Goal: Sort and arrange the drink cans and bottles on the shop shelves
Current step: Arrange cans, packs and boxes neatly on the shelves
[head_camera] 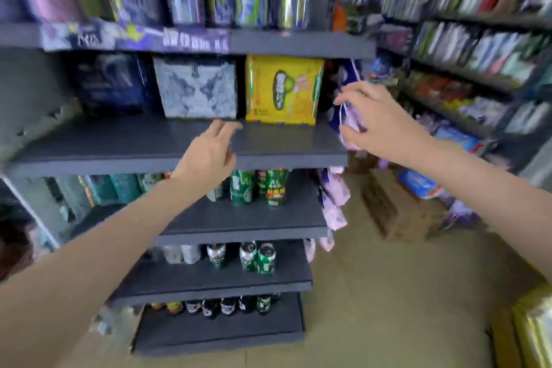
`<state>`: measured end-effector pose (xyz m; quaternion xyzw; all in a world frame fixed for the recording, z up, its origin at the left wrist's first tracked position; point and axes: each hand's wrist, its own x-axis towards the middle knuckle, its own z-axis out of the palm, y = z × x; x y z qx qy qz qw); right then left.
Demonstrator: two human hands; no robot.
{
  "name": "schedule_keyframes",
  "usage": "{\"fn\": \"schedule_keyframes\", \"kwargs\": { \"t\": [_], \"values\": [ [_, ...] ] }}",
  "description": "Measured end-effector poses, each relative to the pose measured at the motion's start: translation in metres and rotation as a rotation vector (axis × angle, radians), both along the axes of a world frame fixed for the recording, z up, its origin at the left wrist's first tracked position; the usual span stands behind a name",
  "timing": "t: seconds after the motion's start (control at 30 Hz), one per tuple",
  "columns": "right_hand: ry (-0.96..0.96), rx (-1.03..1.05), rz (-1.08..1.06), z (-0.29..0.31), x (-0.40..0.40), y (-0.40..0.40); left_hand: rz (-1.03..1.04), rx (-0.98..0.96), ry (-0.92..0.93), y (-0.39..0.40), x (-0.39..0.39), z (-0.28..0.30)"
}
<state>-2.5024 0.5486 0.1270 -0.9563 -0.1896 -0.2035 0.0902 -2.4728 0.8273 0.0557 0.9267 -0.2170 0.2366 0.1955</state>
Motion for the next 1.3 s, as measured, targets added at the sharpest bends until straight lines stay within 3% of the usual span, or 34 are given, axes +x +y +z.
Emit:
{"fn": "schedule_keyframes", "kwargs": {
  "t": [0.2, 0.37, 0.6, 0.83, 0.9, 1.13, 1.3],
  "values": [
    [-0.253, 0.058, -0.024, 0.116, 0.022, -0.018, -0.110, -0.121, -0.297, -0.015, 0.017, 0.130],
    [-0.213, 0.088, -0.010, 0.159, 0.070, -0.010, -0.079, -0.231, -0.374, -0.024, 0.062, 0.187],
    [-0.057, 0.114, 0.002, 0.171, 0.145, -0.011, -0.005, -0.296, -0.183, -0.050, 0.132, 0.203],
    [0.019, 0.422, 0.066, 0.151, 0.248, -0.033, 0.100, -0.192, 0.046, -0.113, 0.184, 0.200],
    [0.085, 0.478, 0.104, 0.143, 0.283, -0.042, 0.212, -0.180, 0.037, -0.131, 0.196, 0.198],
    [0.246, 0.819, 0.304, 0.126, 0.393, -0.046, 0.441, -0.418, 0.005, -0.163, 0.234, 0.193],
    [0.144, 0.902, 0.422, 0.113, 0.418, -0.019, 0.589, -0.453, -0.056, -0.181, 0.241, 0.190]
  ]
}}
